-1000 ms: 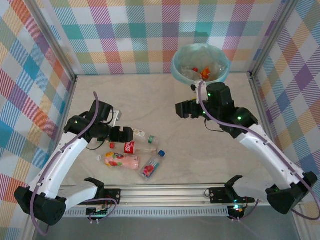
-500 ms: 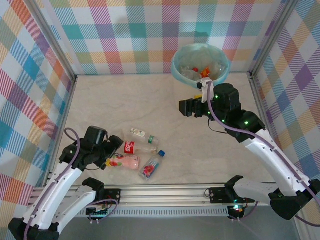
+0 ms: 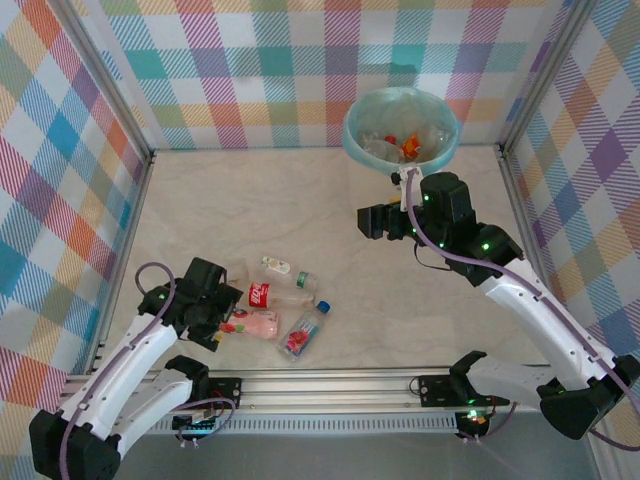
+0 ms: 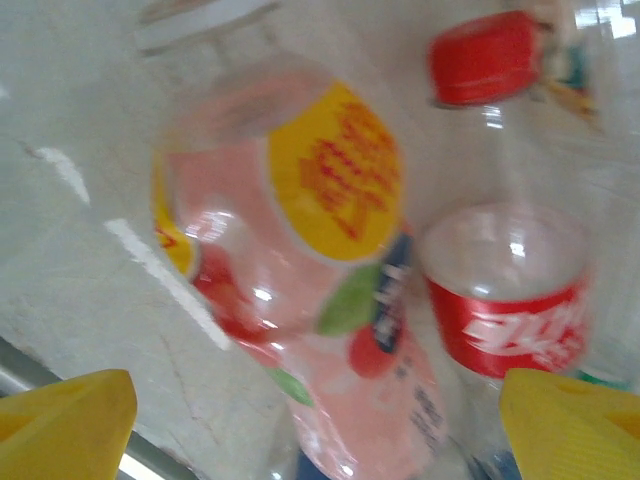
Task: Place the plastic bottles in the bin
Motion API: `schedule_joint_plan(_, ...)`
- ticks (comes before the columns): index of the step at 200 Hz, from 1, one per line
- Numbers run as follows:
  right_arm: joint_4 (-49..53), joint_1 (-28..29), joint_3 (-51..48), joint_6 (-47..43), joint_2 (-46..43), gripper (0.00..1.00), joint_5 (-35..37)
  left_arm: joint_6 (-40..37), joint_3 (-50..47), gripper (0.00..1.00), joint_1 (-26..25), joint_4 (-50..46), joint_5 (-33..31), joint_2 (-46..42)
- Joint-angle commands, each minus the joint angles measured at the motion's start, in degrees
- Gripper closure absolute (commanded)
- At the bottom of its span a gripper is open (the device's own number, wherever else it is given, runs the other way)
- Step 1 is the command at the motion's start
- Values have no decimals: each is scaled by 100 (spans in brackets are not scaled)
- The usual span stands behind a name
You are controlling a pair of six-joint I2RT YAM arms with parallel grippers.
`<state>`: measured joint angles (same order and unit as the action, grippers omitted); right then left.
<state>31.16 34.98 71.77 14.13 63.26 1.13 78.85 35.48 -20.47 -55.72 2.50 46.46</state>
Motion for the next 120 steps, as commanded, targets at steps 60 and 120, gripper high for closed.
schedule_joint_plan(60, -90, 35, -83, -279, -9, 16, 201, -213, -406, 11, 504, 781, 41, 653)
schedule_joint_plan(120, -92, 35, -76, -419, 71, 15, 278, -381, -516, 20, 605, 1142, 128, 1043)
